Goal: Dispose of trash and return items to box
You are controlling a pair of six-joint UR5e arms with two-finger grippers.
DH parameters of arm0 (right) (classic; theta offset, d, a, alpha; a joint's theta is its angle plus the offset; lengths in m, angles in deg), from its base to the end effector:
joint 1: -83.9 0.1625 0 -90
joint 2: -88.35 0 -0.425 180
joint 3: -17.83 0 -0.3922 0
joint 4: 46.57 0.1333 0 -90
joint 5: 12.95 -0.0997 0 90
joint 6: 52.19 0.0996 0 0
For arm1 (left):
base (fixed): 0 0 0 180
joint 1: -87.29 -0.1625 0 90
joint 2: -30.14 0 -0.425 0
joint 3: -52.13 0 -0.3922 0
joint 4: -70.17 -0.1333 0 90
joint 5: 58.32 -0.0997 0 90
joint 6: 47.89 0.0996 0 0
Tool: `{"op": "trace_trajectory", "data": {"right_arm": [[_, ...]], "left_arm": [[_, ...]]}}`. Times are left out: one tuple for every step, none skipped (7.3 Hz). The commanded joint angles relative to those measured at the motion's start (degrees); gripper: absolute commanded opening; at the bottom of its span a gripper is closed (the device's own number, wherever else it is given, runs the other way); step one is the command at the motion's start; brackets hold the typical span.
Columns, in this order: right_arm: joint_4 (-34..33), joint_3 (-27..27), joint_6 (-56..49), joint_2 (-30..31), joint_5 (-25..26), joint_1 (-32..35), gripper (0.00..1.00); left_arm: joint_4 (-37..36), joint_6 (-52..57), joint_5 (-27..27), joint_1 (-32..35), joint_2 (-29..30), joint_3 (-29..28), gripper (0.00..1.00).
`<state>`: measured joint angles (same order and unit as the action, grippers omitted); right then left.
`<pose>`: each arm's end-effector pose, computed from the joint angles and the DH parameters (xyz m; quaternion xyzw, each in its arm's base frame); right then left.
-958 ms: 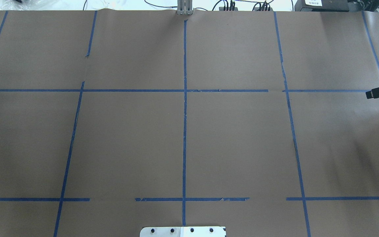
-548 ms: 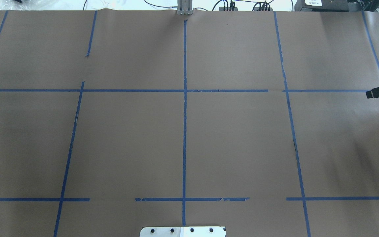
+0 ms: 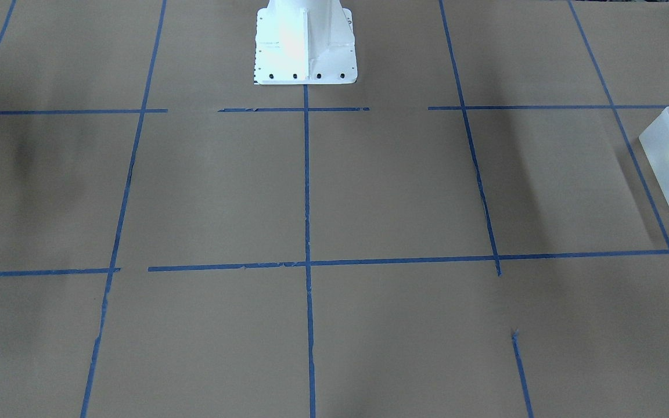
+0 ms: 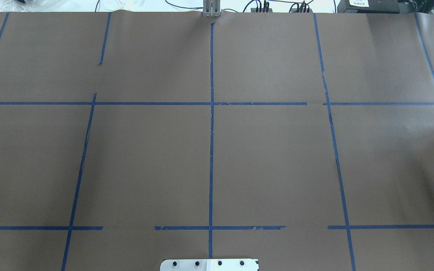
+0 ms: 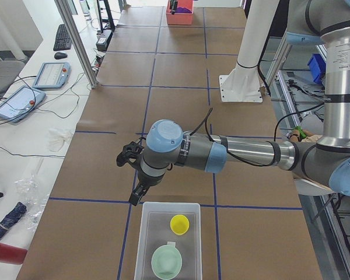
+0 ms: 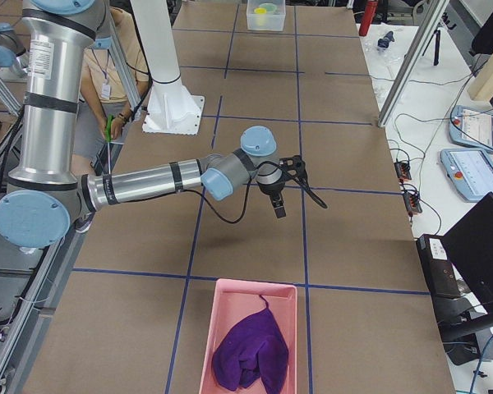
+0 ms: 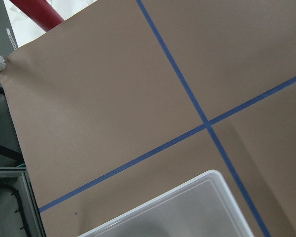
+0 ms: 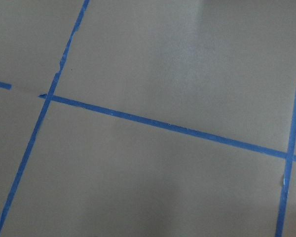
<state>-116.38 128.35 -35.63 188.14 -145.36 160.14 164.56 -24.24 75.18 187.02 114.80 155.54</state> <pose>-0.0396 -0.4396 0.5201 0.1487 -0.4015 -0.0744 0.9006 -0.1418 -0.4441 0.5796 0.2023 0.3239 0.1518 0.9116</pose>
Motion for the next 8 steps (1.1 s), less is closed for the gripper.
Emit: {"op": "trace_trajectory", "data": {"right_arm": [[-12.8, 1.8, -13.4, 2.9, -6.7, 9.2, 1.0], [-15.0, 1.6, -13.3, 4.7, -6.6, 9.8, 1.0], [-16.0, 1.7, -13.3, 5.9, -6.5, 10.4, 1.0], [-15.9, 1.7, -13.1, 7.1, -5.8, 10.5, 1.0], [-15.4, 1.5, -12.1, 8.0, -5.8, 10.5, 1.0], [-15.4, 1.2, -11.4, 8.0, -5.7, 10.5, 1.0], [-15.3, 1.3, -11.4, 7.7, -4.4, 10.5, 1.0], [-15.3, 1.3, -11.4, 7.5, -4.3, 10.5, 1.0]], "left_arm": [[-11.3, -1.0, 3.9, -3.5, -0.6, 1.5, 1.0], [-10.8, -4.4, 4.0, -4.2, -0.7, 1.6, 1.0], [-11.2, -7.2, 3.0, -10.6, -0.6, 0.5, 1.0], [-10.8, -12.9, 3.0, -12.0, -0.9, 0.6, 1.0], [-10.6, -12.9, 3.3, -12.0, -1.7, 0.9, 1.0], [-9.9, -13.0, 3.3, -11.8, -2.0, 1.1, 1.0], [-10.5, -13.1, 3.1, -11.8, -1.3, 0.1, 1.0], [-10.4, -13.1, 3.3, -11.8, -1.7, -2.7, 1.0]]}}
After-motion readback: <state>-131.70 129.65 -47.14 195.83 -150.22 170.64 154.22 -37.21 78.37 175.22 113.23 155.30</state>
